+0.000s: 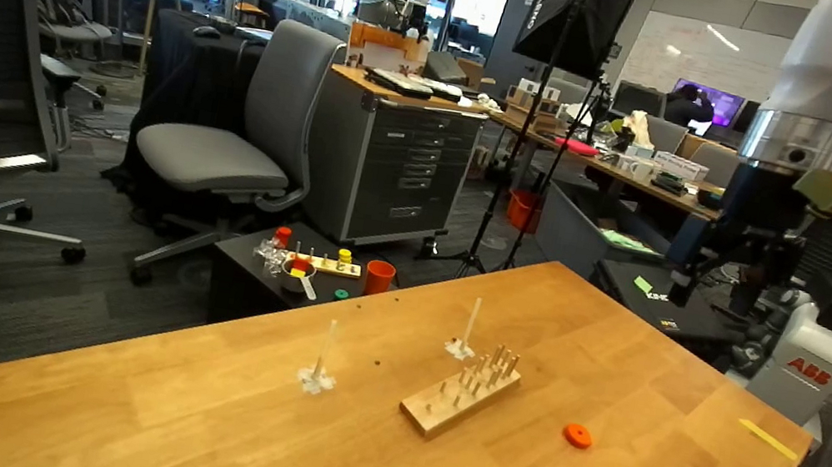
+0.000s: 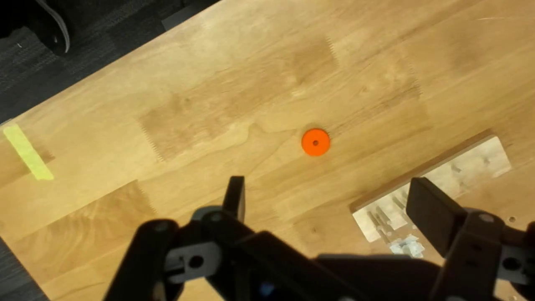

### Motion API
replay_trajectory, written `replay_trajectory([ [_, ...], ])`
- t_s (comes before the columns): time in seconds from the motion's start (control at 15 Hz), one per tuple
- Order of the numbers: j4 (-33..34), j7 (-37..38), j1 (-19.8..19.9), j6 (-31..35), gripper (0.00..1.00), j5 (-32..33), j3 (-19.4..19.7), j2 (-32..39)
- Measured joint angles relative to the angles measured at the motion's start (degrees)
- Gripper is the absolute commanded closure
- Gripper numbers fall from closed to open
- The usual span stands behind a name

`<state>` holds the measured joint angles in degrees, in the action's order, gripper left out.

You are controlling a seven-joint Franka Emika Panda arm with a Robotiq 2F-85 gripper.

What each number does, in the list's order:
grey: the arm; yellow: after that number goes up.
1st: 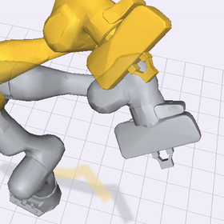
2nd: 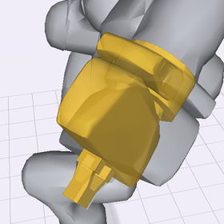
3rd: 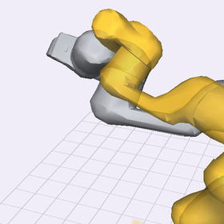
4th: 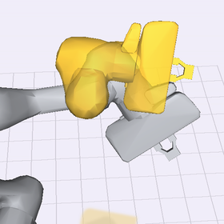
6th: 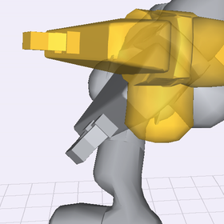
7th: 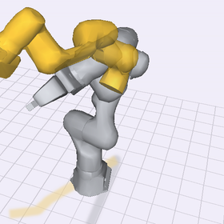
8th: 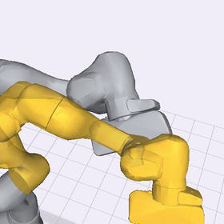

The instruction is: Put the orange ring on the wooden stand

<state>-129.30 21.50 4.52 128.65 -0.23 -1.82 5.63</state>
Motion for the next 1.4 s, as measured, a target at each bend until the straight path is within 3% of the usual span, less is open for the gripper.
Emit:
replay_trajectory([
  [0.53, 1.34, 0.39, -0.85, 1.41, 0.00, -0.01, 0.95, 3.81],
  [0.93, 2.79, 2.39, -2.78, 6.64, 0.00, 0.00, 2.23, 13.22],
  [1.4, 9.91, 3.85, -5.51, 7.85, 0.00, 0.00, 4.71, 25.16],
])
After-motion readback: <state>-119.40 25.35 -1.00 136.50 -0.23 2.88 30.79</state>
